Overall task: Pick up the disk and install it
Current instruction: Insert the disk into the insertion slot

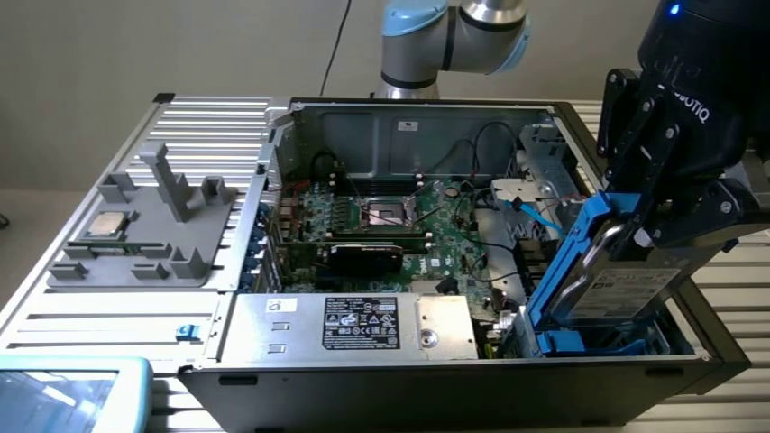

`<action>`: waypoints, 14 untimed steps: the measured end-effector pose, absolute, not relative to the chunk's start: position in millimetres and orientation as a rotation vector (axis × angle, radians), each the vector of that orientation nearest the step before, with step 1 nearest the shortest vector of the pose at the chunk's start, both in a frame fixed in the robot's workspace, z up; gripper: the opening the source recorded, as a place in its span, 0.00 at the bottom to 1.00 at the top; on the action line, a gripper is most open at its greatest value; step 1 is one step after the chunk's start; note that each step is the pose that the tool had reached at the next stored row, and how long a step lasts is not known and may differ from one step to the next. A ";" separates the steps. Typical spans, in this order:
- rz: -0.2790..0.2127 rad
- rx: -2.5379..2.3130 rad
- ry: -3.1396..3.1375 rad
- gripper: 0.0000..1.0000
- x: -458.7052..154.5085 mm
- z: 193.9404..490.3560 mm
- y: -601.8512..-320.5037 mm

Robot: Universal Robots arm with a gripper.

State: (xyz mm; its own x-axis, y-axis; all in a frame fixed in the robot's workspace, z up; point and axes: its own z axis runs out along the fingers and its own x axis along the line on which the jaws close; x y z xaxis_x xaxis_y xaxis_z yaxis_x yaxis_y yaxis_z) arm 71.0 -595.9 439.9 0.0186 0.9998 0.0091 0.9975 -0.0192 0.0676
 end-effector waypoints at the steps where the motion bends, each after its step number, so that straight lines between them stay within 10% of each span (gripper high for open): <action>1: 0.084 2.212 2.170 0.37 71.0 439.9 -595.9; 14: 0.093 2.216 2.174 0.37 71.0 435.6 -595.9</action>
State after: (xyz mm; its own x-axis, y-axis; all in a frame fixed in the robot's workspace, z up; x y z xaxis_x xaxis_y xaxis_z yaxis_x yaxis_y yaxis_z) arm 71.0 -595.9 435.6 0.0187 0.9997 0.0176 0.9975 -0.0198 0.0675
